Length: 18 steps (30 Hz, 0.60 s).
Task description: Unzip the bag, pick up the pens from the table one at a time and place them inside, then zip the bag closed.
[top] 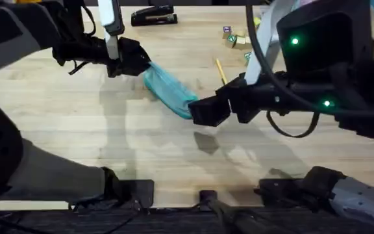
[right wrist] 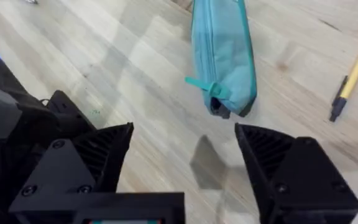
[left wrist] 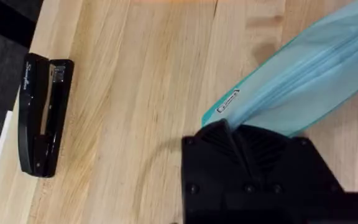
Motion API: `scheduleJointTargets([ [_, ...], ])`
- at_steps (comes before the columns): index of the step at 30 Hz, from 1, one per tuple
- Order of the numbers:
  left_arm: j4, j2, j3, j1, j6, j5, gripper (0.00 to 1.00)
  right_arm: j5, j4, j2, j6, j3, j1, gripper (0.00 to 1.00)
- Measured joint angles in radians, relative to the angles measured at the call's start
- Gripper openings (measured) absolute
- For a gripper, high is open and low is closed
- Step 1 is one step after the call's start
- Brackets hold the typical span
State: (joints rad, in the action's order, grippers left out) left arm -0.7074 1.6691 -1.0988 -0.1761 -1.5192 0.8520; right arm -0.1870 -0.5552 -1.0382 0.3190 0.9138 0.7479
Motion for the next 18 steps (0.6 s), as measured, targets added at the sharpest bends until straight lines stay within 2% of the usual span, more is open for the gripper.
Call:
scheduleJointTargets([
  [8, 0.000, 0.000, 0.000, 0.000, 0.000, 0.000, 0.042, 0.000, 0.002, -0.010, 0.020, 0.000, 0.000, 0.998],
  [18, 0.000, 0.000, 0.000, 0.000, 0.000, 0.000, 0.041, 0.000, 0.068, -0.176, 0.044, 0.000, 0.000, 0.997],
])
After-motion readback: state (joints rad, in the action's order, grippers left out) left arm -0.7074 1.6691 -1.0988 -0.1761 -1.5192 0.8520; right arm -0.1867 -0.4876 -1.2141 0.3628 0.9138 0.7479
